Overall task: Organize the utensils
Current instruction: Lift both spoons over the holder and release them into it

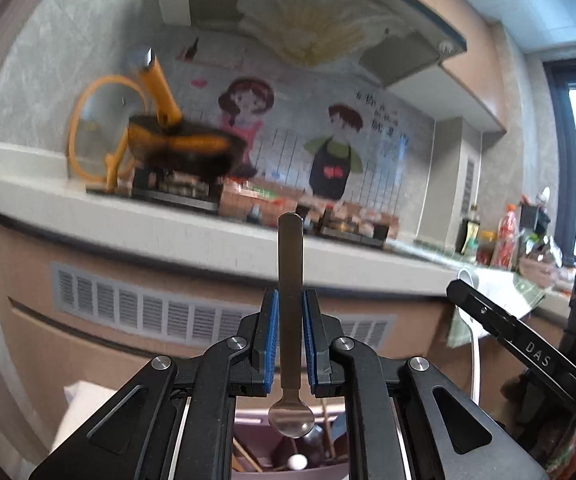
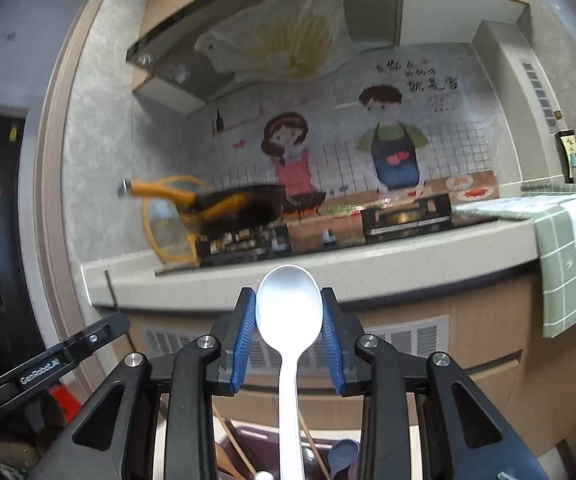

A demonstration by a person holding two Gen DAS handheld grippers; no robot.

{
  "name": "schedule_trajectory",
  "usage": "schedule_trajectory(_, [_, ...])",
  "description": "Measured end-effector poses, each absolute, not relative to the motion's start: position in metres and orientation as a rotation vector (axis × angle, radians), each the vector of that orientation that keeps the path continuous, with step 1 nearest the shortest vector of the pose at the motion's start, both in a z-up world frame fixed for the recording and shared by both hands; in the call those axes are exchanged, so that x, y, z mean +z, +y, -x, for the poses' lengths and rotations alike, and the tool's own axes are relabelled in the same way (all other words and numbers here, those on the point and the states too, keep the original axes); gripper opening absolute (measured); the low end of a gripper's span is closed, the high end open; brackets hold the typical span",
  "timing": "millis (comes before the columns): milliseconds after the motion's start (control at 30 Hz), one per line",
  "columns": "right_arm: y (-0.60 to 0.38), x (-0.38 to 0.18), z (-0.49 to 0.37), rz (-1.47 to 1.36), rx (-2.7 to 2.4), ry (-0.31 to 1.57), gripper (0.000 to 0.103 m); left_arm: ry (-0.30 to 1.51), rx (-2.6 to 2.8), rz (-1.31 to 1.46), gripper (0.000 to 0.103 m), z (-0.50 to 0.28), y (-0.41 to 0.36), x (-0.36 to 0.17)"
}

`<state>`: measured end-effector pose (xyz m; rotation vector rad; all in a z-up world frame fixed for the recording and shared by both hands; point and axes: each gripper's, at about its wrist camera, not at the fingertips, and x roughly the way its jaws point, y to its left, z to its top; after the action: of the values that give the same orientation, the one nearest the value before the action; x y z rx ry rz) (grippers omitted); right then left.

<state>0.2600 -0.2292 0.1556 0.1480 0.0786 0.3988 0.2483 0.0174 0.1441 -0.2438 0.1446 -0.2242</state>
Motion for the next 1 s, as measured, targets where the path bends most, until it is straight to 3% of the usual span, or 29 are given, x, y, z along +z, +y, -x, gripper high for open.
schedule_trajectory(233, [-0.209,0.116,-0.299,-0.174,0.435,0.144,0.030,0.264,-0.231,0.307,0.012,-0.302,0.023,0.099])
schedule_trajectory(633, [-0.187,0.062,-0.341,-0.186,0.419,0.194,0.030,0.362,-0.176,0.267,0.012,-0.323,0.015,0.051])
schedule_trajectory(1000, [-0.180,0.046,-0.355,-0.162,0.448,0.213,0.031,0.365,-0.167,0.252,0.012,-0.322,0.010,0.040])
